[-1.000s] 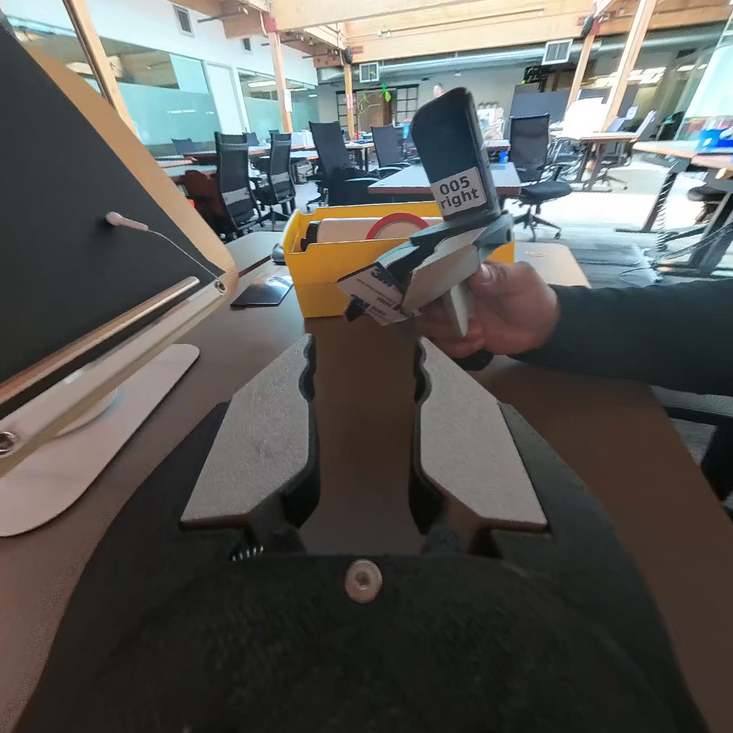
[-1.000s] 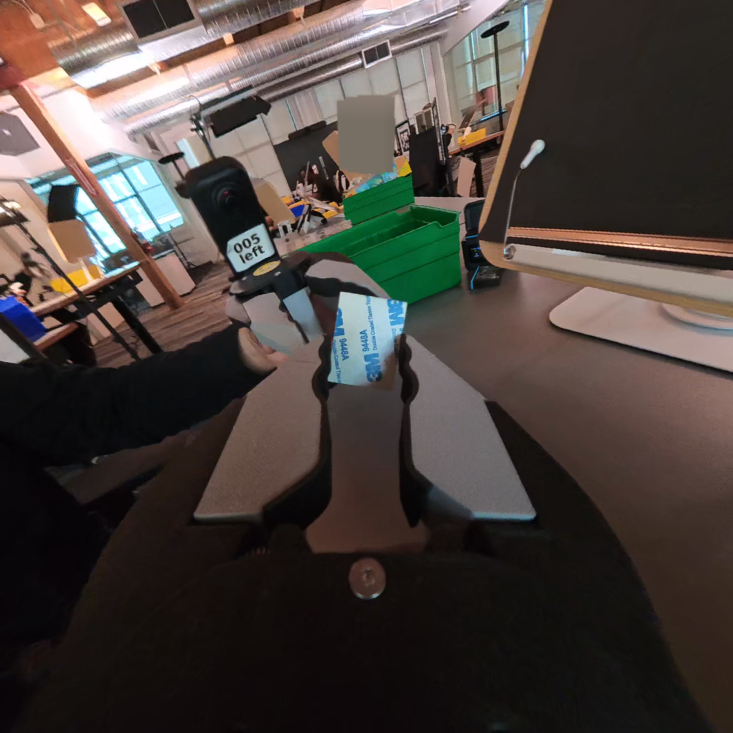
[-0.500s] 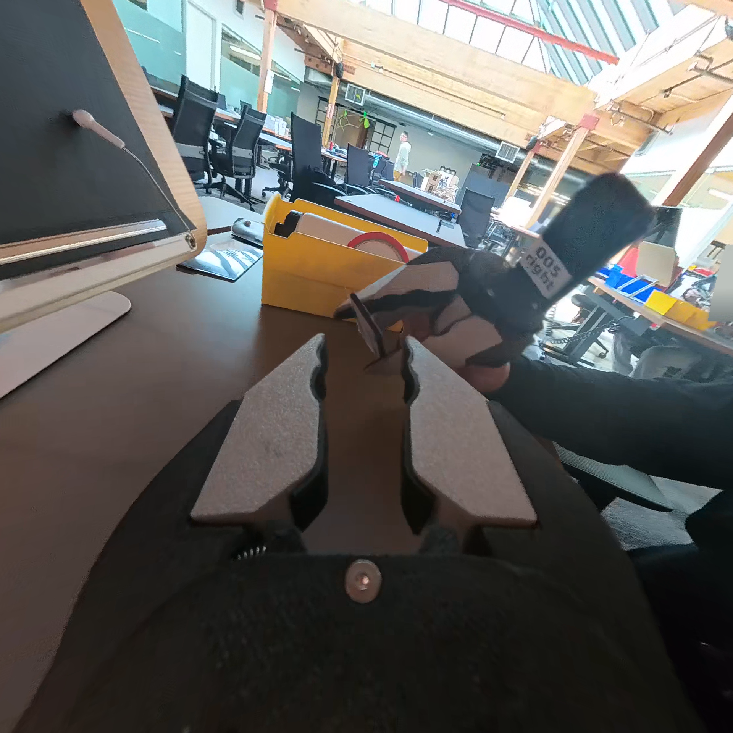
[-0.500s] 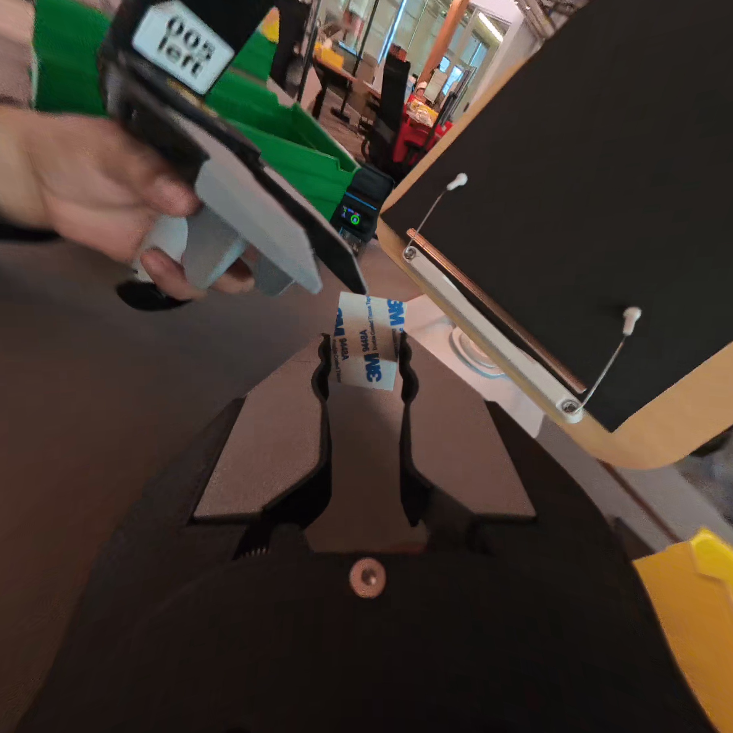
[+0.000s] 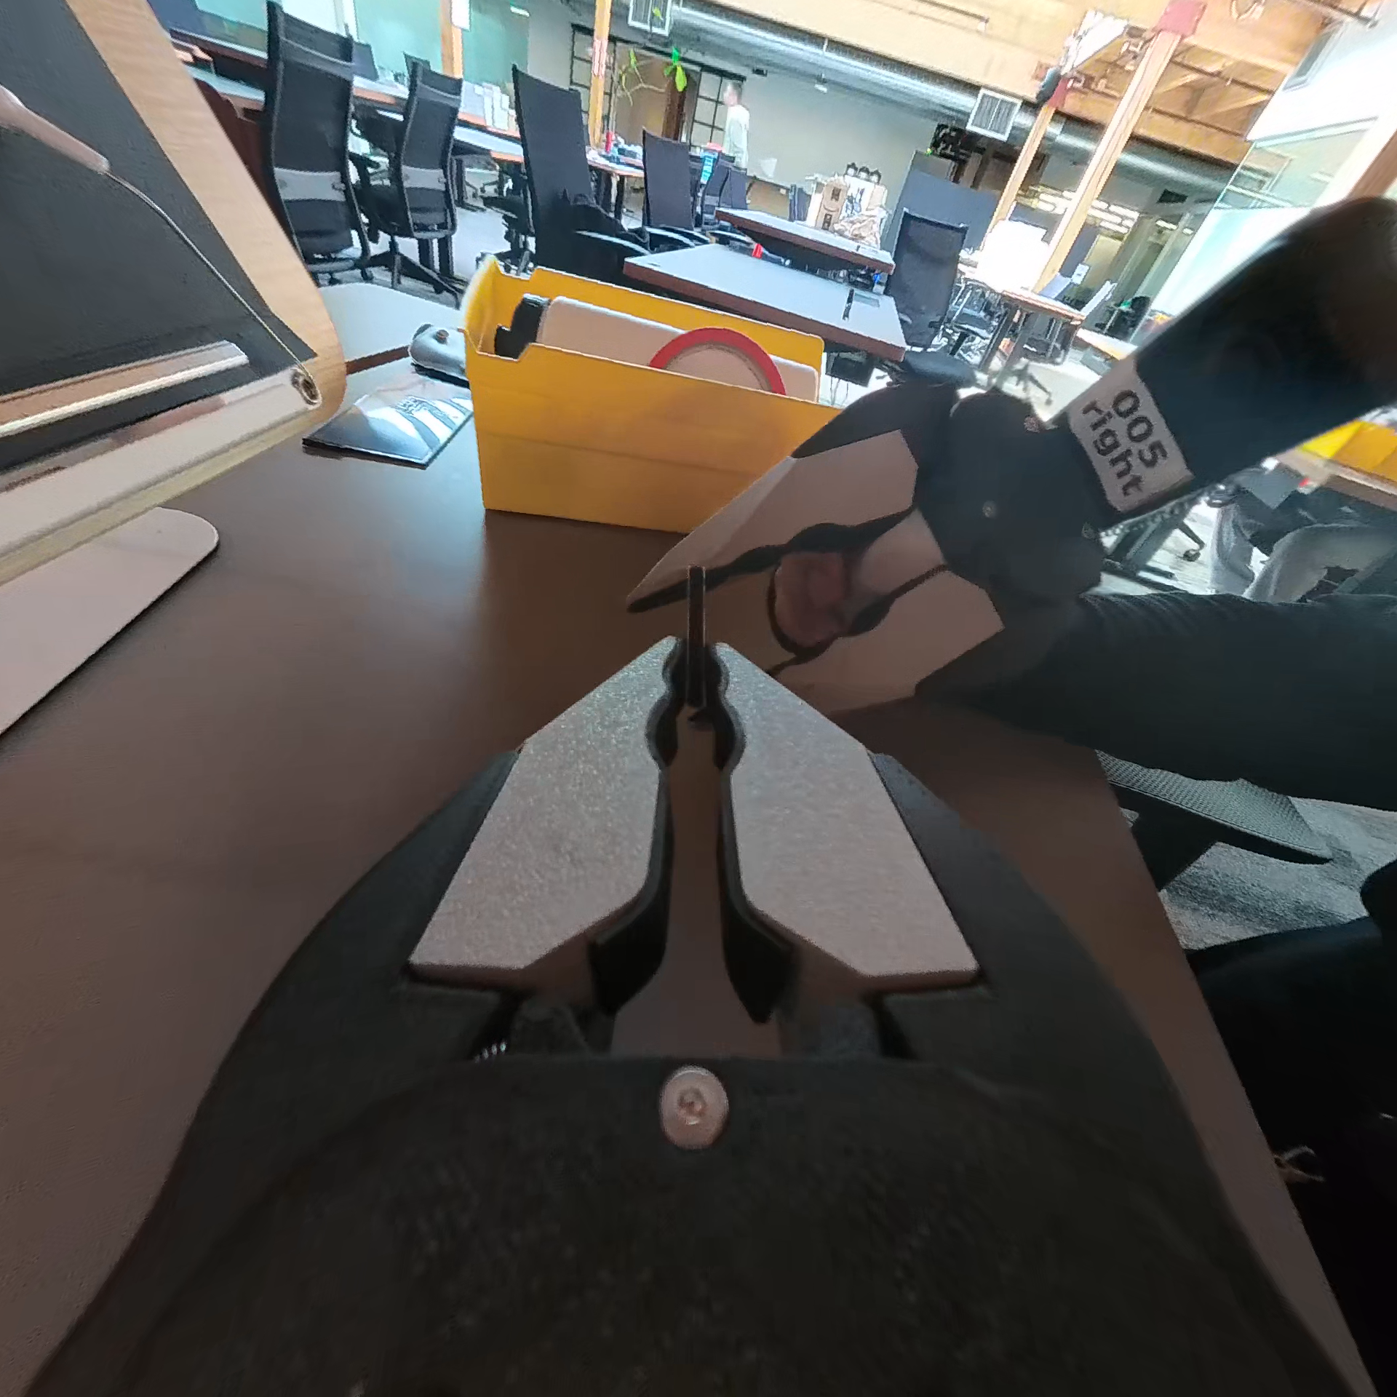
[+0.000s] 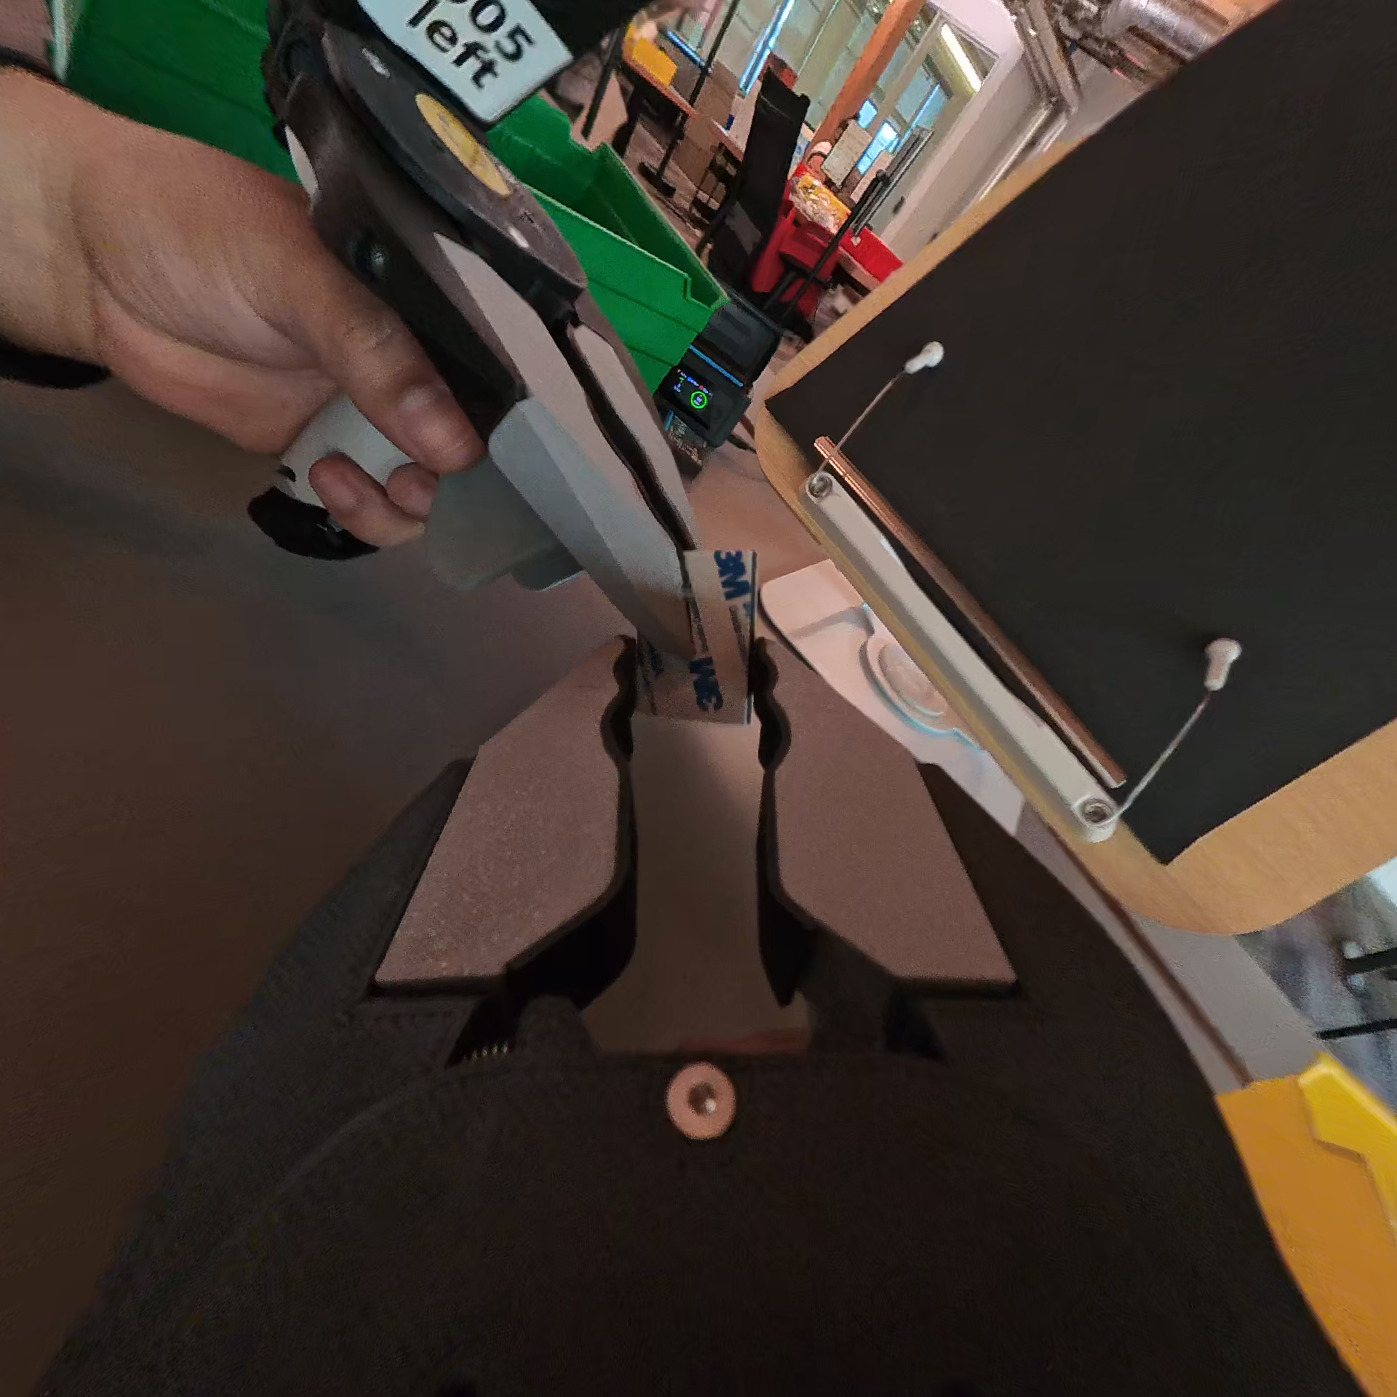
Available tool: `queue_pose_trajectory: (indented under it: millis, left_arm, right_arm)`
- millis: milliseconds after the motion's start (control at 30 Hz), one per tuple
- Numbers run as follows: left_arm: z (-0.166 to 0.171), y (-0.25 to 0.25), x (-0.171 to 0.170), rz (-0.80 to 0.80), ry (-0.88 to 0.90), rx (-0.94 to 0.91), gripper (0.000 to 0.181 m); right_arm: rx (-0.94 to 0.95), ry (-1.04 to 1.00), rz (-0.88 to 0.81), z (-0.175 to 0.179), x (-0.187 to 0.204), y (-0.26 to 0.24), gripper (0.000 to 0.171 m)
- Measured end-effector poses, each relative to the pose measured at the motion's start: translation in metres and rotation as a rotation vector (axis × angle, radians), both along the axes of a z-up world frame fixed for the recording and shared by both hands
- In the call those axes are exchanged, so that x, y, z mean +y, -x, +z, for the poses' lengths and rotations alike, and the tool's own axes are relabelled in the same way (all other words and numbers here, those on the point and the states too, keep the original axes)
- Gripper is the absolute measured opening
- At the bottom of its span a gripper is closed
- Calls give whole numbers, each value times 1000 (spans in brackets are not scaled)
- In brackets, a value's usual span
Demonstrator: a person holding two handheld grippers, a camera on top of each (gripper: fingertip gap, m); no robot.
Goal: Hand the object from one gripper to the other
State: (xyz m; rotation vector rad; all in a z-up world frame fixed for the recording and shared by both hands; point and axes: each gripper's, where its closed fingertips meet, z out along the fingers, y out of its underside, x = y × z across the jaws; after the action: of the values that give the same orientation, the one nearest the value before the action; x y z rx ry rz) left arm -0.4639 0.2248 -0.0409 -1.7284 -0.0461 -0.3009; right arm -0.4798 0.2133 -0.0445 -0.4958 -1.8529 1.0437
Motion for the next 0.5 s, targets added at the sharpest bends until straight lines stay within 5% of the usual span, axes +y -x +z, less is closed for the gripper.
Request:
queue_pose_trajectory:
  millis: [500]
  left_arm:
    - [31,9,-11,23,-169,-19,0]
  right_arm:
    - [-304,548,226,15,-2,-7,47]
